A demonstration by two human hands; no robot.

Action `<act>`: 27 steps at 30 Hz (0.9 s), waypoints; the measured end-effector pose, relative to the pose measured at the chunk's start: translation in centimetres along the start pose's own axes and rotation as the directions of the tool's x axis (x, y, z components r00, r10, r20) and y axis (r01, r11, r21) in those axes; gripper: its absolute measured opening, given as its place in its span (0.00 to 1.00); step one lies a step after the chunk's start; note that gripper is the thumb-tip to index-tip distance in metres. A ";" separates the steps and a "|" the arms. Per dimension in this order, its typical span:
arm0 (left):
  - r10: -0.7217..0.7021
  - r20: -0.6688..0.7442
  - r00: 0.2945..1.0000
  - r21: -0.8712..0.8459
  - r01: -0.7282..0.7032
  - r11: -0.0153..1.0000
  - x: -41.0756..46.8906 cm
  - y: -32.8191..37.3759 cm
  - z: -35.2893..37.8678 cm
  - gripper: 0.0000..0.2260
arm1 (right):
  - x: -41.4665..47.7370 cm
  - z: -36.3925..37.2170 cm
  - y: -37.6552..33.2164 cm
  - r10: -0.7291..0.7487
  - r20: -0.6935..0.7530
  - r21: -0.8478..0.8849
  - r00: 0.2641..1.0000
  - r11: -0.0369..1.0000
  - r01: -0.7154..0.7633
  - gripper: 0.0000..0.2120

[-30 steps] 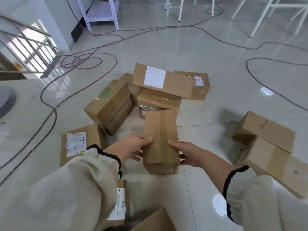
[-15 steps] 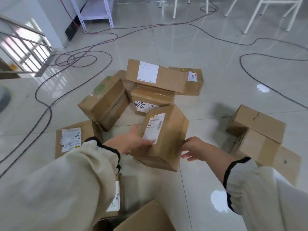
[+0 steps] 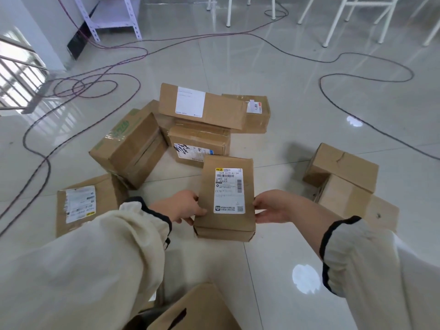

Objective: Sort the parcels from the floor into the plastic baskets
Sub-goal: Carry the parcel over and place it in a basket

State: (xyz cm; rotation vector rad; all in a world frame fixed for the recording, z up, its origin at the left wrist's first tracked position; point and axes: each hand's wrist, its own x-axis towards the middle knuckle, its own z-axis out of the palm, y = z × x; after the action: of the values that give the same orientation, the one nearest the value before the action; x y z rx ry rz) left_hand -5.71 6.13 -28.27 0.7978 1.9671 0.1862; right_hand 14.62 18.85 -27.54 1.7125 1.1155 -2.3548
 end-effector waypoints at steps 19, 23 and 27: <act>-0.039 -0.154 0.987 -0.473 -0.039 0.880 1.0 0.8 1.2 0.18 | 2.1 0.4 0.4 -0.092 -0.040 -0.093 0.995 0.992 0.088 0.26; -0.071 -0.197 0.978 -0.638 -0.073 0.766 -2.7 1.9 2.6 0.21 | -0.7 1.9 2.6 -0.172 -0.180 0.018 0.968 0.984 0.178 0.21; -0.148 -0.260 0.954 -0.697 -0.079 0.713 -9.4 4.2 0.2 0.24 | -7.6 4.7 -0.1 -0.347 -0.236 -0.127 0.907 0.937 0.326 0.20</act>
State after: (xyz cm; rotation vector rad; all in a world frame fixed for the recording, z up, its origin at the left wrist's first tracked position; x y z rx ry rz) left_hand -0.67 3.69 -19.65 0.2207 1.9507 1.0287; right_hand 13.69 13.46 -20.49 1.9746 1.6518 -2.2593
